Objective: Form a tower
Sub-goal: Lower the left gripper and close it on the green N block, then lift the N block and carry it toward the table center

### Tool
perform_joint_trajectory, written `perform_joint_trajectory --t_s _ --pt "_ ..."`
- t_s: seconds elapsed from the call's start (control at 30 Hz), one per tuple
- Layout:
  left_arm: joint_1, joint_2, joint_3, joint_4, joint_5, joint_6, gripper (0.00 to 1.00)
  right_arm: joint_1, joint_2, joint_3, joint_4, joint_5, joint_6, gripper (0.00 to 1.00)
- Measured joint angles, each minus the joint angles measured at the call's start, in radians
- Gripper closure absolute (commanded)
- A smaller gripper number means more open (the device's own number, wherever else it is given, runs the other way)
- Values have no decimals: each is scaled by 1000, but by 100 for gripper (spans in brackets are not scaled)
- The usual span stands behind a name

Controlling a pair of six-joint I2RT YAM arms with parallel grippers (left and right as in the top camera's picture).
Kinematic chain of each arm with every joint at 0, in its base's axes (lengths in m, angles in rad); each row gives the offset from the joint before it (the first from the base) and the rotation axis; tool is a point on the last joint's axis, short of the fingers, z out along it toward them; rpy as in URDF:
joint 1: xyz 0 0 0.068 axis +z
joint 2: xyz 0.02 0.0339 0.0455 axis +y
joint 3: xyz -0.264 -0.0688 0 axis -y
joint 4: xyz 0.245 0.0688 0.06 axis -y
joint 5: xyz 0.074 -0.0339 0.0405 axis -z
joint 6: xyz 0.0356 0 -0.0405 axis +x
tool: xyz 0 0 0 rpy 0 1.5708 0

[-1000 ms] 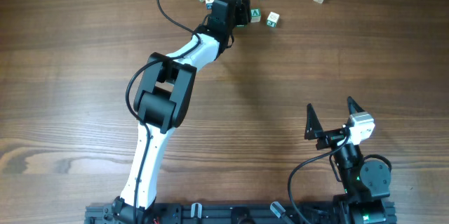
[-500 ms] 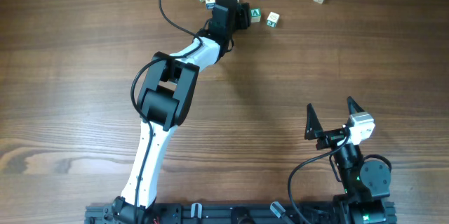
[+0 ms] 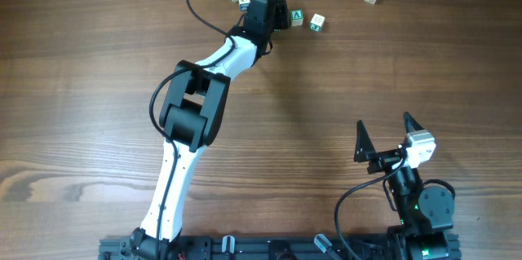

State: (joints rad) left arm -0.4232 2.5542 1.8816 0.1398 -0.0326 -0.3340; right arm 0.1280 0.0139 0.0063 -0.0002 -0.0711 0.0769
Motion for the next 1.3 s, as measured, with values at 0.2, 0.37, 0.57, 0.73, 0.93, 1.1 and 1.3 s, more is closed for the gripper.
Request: perform_joint_trajectory --t_s 0.2,0.37,0.57,0.73,0.93,1.1,1.3 --pt "0 -47 1 -76 0 0 66 0 0 0 0 0 0 0" --pt "0 -139 1 -135 0 0 66 0 0 0 0 0 0 0" --pt "-16 -256 4 -359 0 2 74 0 0 0 0 0 0 0" --pt "-61 -339 8 -576 0 3 72 0 0 0 0 0 0 0" --pt "-118 -354 8 -771 -8 -3 80 0 0 0 0 0 0 0" --pt "-140 -354 8 -906 -49 -40 81 0 0 0 0 0 0 0" --pt "-140 -354 -78 -910 -60 -131 80 0 0 0 0 0 0 0"
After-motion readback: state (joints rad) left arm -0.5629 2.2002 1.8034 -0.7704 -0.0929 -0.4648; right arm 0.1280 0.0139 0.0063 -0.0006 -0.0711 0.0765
